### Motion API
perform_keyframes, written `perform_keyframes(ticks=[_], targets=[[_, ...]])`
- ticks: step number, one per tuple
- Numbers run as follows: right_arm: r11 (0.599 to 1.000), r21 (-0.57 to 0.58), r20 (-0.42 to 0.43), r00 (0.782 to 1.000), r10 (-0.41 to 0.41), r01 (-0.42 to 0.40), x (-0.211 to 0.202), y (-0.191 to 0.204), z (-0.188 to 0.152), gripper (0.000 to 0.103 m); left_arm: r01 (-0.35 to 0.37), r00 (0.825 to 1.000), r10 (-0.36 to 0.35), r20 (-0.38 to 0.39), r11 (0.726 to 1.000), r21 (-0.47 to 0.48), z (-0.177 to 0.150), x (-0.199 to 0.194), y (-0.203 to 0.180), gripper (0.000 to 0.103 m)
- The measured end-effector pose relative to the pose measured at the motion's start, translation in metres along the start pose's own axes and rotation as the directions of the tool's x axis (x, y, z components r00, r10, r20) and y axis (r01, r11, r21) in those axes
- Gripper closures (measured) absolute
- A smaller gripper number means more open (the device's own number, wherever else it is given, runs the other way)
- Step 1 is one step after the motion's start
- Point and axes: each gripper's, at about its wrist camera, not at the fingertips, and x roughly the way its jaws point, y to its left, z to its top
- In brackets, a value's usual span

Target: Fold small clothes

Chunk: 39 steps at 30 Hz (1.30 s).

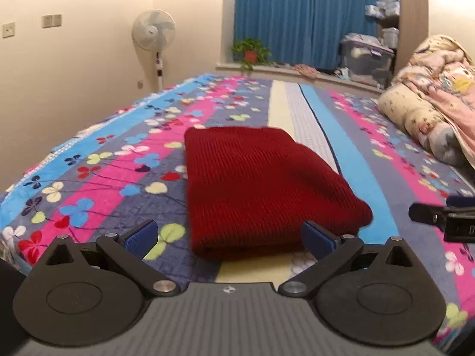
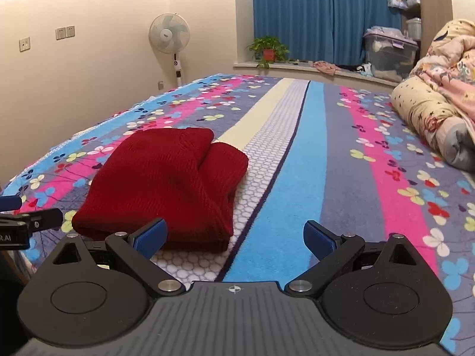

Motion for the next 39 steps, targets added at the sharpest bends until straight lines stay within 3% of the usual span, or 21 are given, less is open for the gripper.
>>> perform_keyframes(ticks=[4, 11, 15, 39], targets=[[1.0, 0.021, -0.013, 1.0, 0.004, -0.004, 0.011, 0.001, 0.0, 0.005, -0.014, 1.0, 0.014, -0.013, 1.0, -0.007, 0.001, 0.007, 0.003, 0.0], [0.999, -0.009, -0.017, 0.999, 0.035, -0.035, 0.023, 0.015, 0.003, 0.005, -0.1, 0.993, 0.1, -0.056, 0.995, -0.006, 0.003, 0.024, 0.013, 0.0], [0.999, -0.028, -0.017, 0.999, 0.041, -0.042, 0.027, 0.021, 0.003, 0.005, -0.103, 0.991, 0.101, -0.091, 0.994, -0.022, 0.003, 0.031, 0.019, 0.0], [0.997, -0.061, -0.012, 0.999, 0.053, -0.053, 0.028, 0.03, 0.004, 0.005, -0.097, 0.993, 0.097, -0.063, 0.995, 0.004, 0.002, 0.027, 0.013, 0.0]])
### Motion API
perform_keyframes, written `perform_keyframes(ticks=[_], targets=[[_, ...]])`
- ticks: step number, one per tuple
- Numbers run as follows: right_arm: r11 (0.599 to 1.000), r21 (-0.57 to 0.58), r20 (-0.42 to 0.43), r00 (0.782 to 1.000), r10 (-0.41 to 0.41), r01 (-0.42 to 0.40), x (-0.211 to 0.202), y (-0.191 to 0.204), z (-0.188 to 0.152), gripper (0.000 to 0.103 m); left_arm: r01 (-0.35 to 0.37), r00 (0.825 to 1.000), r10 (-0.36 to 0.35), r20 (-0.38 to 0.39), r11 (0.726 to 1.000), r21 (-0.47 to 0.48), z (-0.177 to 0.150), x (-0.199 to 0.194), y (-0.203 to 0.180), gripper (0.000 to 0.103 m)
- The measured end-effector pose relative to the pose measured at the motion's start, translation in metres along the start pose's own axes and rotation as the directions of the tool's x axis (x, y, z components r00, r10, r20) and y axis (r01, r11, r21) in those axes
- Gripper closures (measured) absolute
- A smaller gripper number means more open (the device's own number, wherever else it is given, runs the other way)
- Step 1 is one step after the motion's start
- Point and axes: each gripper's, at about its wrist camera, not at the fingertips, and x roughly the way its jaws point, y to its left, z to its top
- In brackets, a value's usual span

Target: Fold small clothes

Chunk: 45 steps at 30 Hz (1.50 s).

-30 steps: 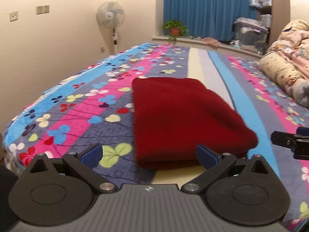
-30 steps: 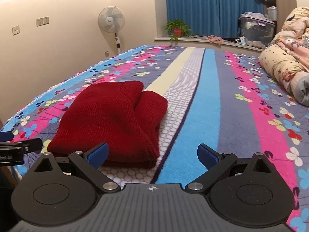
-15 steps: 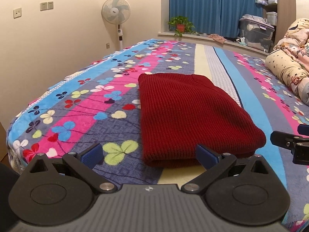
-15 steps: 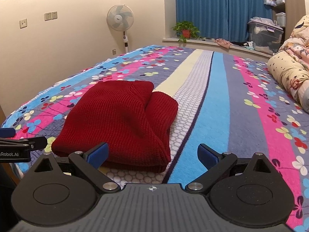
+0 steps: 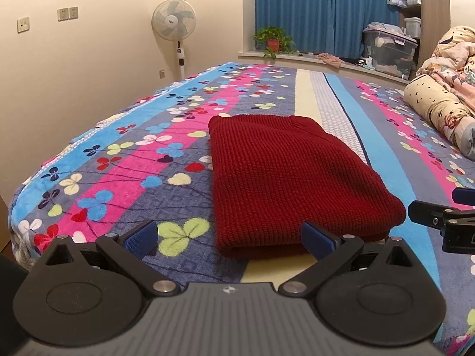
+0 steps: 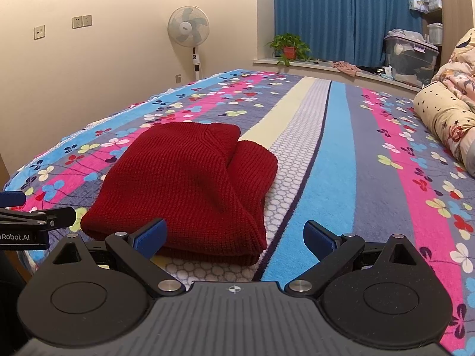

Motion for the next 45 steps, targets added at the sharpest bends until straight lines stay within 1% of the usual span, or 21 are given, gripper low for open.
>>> perform_keyframes(ticks=[36, 45], targets=[[1.0, -0.014, -0.004, 1.0, 0.009, -0.009, 0.0033, 0.002, -0.0004, 0.005, 0.011, 1.0, -0.011, -0.008, 1.0, 0.01, -0.0014, 0.0037, -0.002, 0.0], [1.0, -0.013, -0.006, 1.0, 0.01, -0.01, 0.0038, 0.0029, -0.0005, 0.005, 0.015, 1.0, -0.014, -0.026, 0.999, 0.041, -0.0048, 0.0082, -0.0073, 0.0]])
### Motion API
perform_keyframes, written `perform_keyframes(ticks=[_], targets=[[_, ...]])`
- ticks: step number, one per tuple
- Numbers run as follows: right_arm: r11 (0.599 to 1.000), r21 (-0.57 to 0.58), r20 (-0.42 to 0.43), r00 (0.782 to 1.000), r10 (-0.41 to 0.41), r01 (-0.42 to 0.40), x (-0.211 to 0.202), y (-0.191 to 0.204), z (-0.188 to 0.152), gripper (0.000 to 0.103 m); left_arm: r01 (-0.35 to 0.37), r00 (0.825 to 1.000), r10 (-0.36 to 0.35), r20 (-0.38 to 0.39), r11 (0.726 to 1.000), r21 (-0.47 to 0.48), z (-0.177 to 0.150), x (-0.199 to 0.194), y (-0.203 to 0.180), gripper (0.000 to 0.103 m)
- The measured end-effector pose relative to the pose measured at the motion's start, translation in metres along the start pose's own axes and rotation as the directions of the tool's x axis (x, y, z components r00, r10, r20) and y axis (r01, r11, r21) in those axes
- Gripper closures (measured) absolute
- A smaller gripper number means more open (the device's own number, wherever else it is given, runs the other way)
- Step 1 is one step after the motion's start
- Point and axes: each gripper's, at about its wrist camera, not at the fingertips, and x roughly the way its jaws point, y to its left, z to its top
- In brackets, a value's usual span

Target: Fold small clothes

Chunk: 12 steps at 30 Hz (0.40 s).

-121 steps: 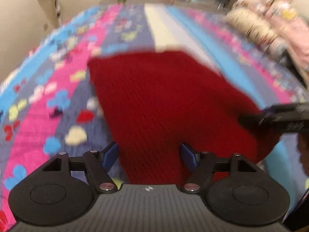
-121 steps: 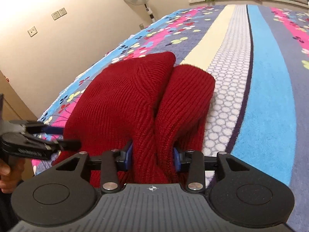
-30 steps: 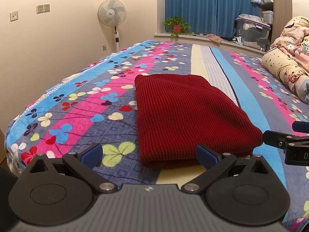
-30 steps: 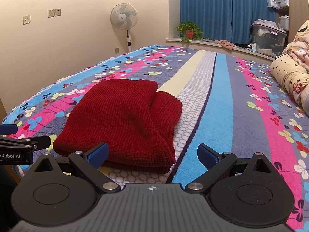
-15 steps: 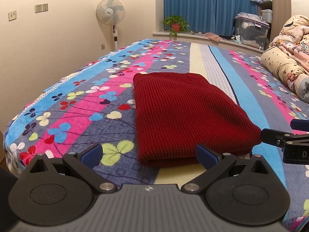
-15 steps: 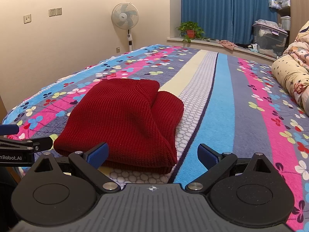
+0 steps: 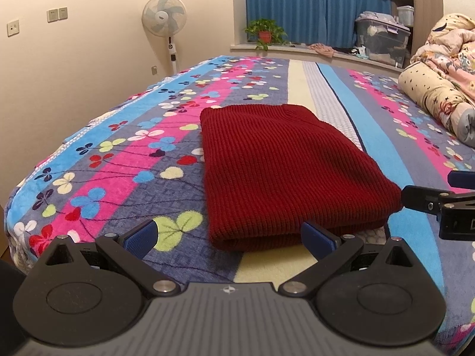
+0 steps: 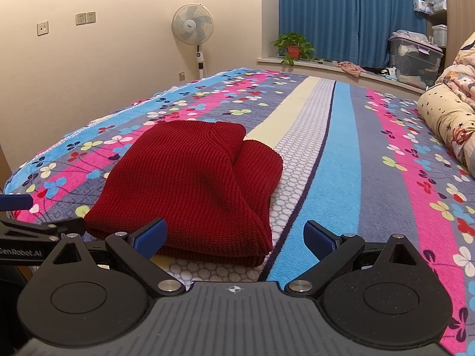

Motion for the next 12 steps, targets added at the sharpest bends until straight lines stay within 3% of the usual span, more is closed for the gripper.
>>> perform_keyframes(ticks=[12], targets=[[1.0, -0.004, -0.006, 1.0, 0.015, -0.015, 0.0013, -0.0035, 0.0007, 0.005, 0.009, 1.0, -0.009, 0.005, 1.0, 0.008, -0.0014, 0.0002, -0.0014, 0.0]])
